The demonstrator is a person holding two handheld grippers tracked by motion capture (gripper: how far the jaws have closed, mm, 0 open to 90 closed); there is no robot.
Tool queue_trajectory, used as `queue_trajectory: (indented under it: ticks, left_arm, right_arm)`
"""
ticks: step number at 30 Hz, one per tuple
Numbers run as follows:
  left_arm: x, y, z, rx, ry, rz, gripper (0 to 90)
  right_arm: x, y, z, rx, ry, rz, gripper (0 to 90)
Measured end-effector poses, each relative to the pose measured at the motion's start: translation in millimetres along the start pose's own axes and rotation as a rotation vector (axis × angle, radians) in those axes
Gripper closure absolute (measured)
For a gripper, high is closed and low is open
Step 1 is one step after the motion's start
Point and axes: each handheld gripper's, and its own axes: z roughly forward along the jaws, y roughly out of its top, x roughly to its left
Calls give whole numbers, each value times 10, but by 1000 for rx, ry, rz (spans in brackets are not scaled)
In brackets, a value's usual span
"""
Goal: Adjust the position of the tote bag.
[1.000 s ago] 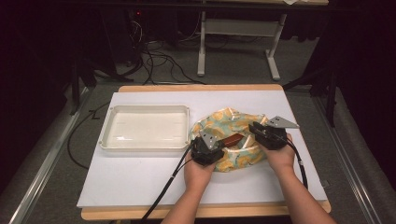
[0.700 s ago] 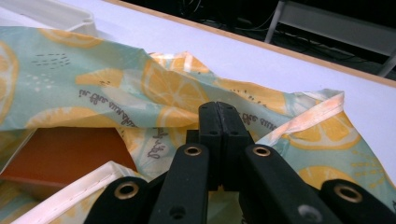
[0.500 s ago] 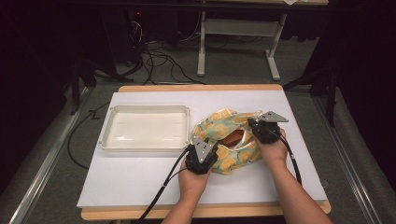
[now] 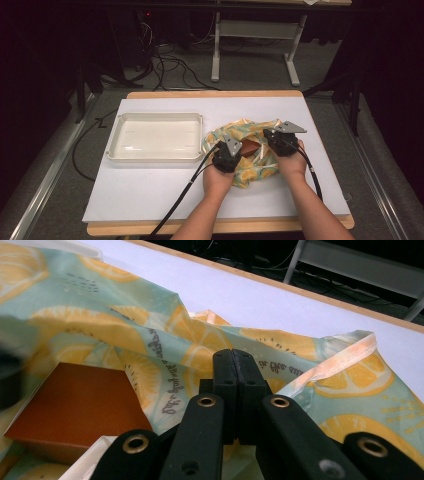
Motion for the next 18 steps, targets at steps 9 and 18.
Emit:
queue_trajectory:
  ticks: [9, 18]
  left_arm:
    - [166, -127, 220, 82, -3, -66, 812]
    - [167, -181, 133, 96, -16, -68, 693]
  right_arm:
    - [-3, 64, -276, -121, 69, 10, 801]
    - [-446, 5, -75, -13, -105, 73, 850]
